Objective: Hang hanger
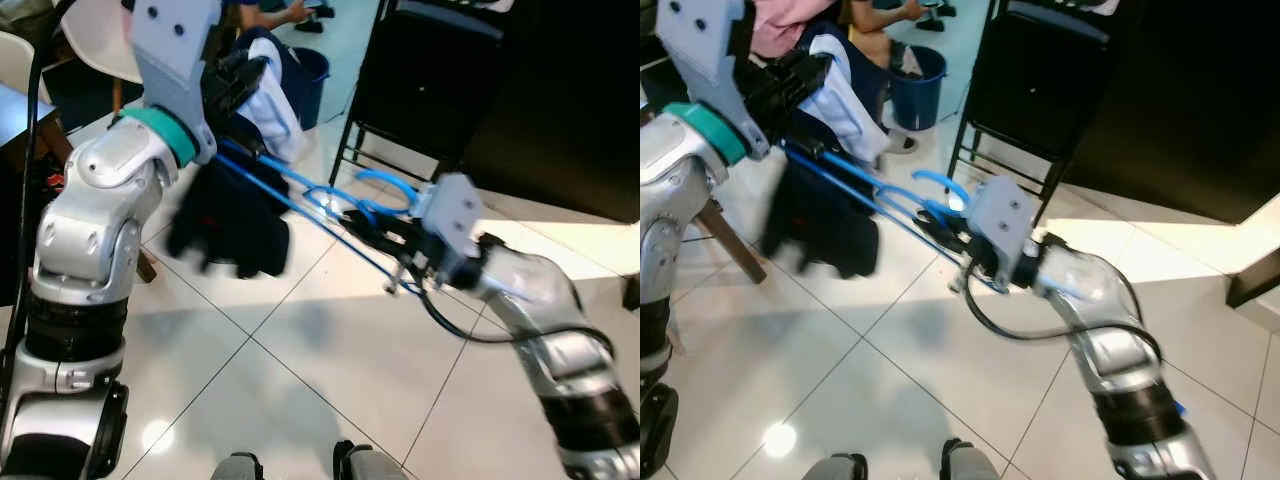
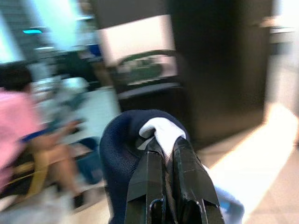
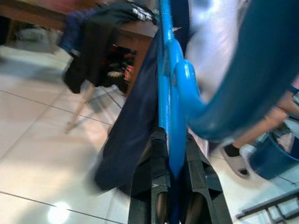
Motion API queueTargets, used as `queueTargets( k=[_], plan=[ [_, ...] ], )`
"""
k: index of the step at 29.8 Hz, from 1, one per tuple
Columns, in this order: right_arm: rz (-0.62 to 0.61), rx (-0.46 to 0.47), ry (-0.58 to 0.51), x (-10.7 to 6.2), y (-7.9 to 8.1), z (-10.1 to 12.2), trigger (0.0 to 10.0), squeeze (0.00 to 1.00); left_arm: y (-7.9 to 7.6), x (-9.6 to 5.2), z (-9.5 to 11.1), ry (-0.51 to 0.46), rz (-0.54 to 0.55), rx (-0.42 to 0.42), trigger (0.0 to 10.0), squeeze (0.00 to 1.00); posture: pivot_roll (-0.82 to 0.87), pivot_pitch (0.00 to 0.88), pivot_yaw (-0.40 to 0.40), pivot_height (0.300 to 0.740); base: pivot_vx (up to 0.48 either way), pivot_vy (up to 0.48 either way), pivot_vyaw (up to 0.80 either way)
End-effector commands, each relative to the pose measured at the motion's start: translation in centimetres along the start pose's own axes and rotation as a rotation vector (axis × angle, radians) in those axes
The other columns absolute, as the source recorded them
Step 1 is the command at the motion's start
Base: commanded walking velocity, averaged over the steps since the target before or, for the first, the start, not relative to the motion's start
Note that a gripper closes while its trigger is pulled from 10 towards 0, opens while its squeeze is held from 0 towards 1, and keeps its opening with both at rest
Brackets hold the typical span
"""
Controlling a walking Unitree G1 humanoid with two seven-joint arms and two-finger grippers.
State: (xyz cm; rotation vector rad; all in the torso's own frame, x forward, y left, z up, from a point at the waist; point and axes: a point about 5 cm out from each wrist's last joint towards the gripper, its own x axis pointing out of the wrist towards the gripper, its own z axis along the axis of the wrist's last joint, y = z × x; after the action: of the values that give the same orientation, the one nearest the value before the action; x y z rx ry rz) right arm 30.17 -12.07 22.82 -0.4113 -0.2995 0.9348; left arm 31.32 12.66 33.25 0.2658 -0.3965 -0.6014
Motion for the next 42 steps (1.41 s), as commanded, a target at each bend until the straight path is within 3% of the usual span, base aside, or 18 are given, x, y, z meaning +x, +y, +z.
queueTargets(
  k=[1,2,3,5,6,12,16,18,19,21,22,23,24,25,27,36,42],
  plan=[
    [-0.019,-0.018,0.007,0.0,-0.2,-0.2,10.0,0.00,-0.2,-0.2,0.4,-0.018,-0.016,0.033,10.0,0.00,0.05,0.088,0.023,0.740,0.000,0.000,0.00],
    [-0.024,-0.012,-0.002,-0.6,-0.5,0.2,10.0,0.00,0.6,-0.2,-0.1,0.014,0.059,0.108,10.0,0.00,0.05,0.088,0.023,0.740,0.000,0.000,0.00],
    [-0.024,-0.012,-0.002,-0.6,-0.5,0.2,10.0,0.00,0.6,-0.2,-0.1,0.014,0.059,0.108,10.0,0.00,0.05,0.088,0.023,0.740,0.000,0.000,0.00],
    [-0.006,-0.004,-0.014,-2.1,-0.9,1.1,10.0,0.00,2.7,-0.5,-1.3,0.082,0.229,0.291,10.0,0.00,0.05,0.092,0.021,0.740,0.000,0.000,0.00],
    [0.034,0.004,-0.019,-3.1,-0.7,1.6,10.0,0.00,3.8,-0.8,-2.0,0.114,0.318,0.311,10.0,0.00,0.05,0.093,0.022,0.740,0.000,0.000,0.00],
    [0.129,0.022,-0.039,-5.0,0.1,3.2,10.0,0.00,5.3,-1.4,-3.2,0.172,0.447,0.313,10.0,0.00,0.03,0.098,0.026,0.740,0.000,0.000,0.00],
    [0.166,0.029,-0.052,-5.8,0.5,4.1,10.0,0.00,5.6,-1.5,-3.5,0.173,0.463,0.299,10.0,0.00,0.01,0.100,0.031,0.740,0.000,0.000,0.00],
    [0.143,0.019,-0.027,-6.1,0.2,3.8,10.0,0.00,5.3,-1.4,-3.4,0.164,0.425,0.267,10.0,0.00,0.01,0.100,0.034,0.740,0.000,0.000,0.00],
    [0.102,-0.001,0.013,-6.3,-0.3,3.0,10.0,0.00,4.6,-1.3,-3.2,0.144,0.345,0.242,10.0,0.00,0.01,0.101,0.038,0.740,0.000,0.000,0.00],
    [0.102,-0.001,0.013,-6.3,-0.3,3.0,10.0,0.00,4.6,-1.3,-3.2,0.144,0.345,0.242,10.0,0.00,0.01,0.101,0.038,0.740,0.000,0.000,0.00],
    [0.048,-0.013,0.048,-6.3,-0.9,2.1,10.0,0.00,3.4,-1.3,-2.9,0.123,0.231,0.204,10.0,0.00,0.01,0.101,0.038,0.740,0.000,0.000,0.00],
    [0.048,-0.013,0.048,-6.3,-0.9,2.1,10.0,0.00,3.4,-1.3,-2.9,0.123,0.231,0.204,10.0,0.00,0.01,0.101,0.038,0.740,0.000,0.000,0.00],
    [0.011,-0.021,0.073,-6.1,-1.2,1.3,10.0,0.00,2.2,-1.4,-2.6,0.103,0.116,0.165,10.0,0.00,0.01,0.101,0.038,0.740,0.000,0.000,0.00],
    [0.011,-0.021,0.073,-6.1,-1.2,1.3,10.0,0.00,2.2,-1.4,-2.6,0.103,0.116,0.165,10.0,0.00,0.01,0.101,0.038,0.740,0.000,0.000,0.00],
    [-0.027,-0.016,0.089,-5.0,-1.2,0.2,10.0,0.00,0.4,-1.8,-1.8,0.057,-0.036,0.113,10.0,0.00,0.03,0.102,0.033,0.740,0.000,0.000,0.00],
    [-0.050,-0.005,0.095,-4.2,-1.3,-0.2,10.0,0.00,-0.6,-2.2,-0.5,0.007,-0.119,0.105,10.0,0.00,0.05,0.104,0.022,0.740,0.000,0.000,0.00],
    [0.044,0.050,0.015,-3.7,-0.3,1.1,10.0,0.00,-0.7,-1.8,-0.9,0.012,-0.133,0.112,10.0,0.00,0.04,0.103,0.023,0.740,0.000,0.000,0.00]
  ],
)
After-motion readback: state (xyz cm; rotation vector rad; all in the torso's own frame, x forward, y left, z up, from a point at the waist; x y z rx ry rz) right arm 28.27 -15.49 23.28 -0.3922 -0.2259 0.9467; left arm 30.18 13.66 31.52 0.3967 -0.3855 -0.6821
